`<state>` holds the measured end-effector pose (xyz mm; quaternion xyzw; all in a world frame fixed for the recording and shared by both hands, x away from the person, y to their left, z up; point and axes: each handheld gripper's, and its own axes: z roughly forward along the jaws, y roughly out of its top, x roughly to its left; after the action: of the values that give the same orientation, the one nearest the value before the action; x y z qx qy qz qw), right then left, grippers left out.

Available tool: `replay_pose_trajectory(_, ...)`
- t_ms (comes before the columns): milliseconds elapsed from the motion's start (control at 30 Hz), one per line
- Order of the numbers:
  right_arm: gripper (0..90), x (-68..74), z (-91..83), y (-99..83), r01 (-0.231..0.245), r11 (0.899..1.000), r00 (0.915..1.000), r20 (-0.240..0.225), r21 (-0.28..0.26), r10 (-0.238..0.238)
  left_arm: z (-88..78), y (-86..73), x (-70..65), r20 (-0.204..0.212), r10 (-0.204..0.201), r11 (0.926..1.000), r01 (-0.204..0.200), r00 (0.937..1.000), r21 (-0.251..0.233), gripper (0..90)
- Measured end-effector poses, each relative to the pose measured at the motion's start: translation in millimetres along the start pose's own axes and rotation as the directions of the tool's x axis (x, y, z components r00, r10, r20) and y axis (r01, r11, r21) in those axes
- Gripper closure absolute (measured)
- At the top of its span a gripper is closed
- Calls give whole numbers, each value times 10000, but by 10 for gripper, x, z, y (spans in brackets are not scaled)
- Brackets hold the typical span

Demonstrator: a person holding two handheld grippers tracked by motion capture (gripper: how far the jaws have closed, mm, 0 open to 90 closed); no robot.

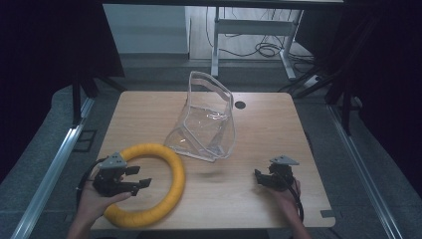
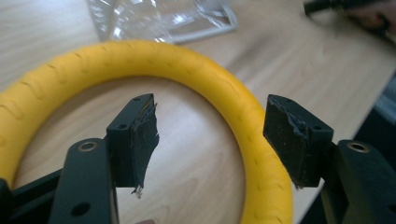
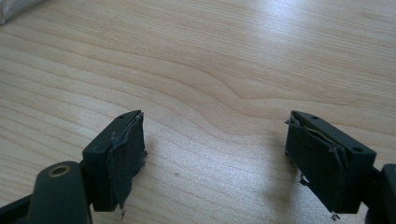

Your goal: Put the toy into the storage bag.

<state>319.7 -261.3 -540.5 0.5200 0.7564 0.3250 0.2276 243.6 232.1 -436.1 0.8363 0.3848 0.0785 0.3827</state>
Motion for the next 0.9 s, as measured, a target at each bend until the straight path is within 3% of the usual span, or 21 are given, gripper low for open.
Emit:
replay_pose_trajectory(100,198,0,0,0,-7,10000,10000,12,1,7,54,-39,-78,271,239,9988,-250,9993,419,351)
replay_pose_trajectory(233,198,-1,0,0,-10,10000,10000,16,-1,10,114,-95,-157,330,510,9940,-539,9982,951,347)
replay_pose_trajectory(267,198,-1,0,0,-6,10000,10000,16,-1,6,156,-143,-218,446,709,9886,-762,9965,1298,347)
replay_pose_trajectory(467,198,-1,0,0,-27,10000,10000,35,-3,27,292,-233,-374,987,1165,9675,-1354,9883,2136,346)
replay_pose_trajectory(533,198,-1,0,0,-20,10000,10000,37,0,20,338,-259,-397,1137,1219,9599,-1462,9860,2391,345)
replay_pose_trajectory(567,198,-1,0,0,-20,10000,10000,37,0,20,338,-259,-397,1137,1219,9599,-1462,9860,2391,345)
replay_pose_trajectory(600,198,-1,0,0,-20,10000,10000,38,-1,20,391,-293,-410,1145,1195,9543,-1459,9862,2609,345)
replay_pose_trajectory(633,198,-1,0,0,-20,10000,10000,38,-1,20,391,-293,-410,1145,1195,9543,-1459,9862,2609,345)
replay_pose_trajectory(667,198,-1,0,-1,-18,10000,10000,36,-2,18,456,-333,-425,974,1376,9382,-1613,9857,3061,345)
replay_pose_trajectory(700,198,-1,0,0,-18,10000,10000,38,-1,18,486,-352,-438,869,1509,9287,-1713,9847,3289,346)
replay_pose_trajectory(900,198,-1,0,0,-24,10000,10000,36,-3,24,596,-399,-499,749,1989,8892,-2121,9772,4055,353)
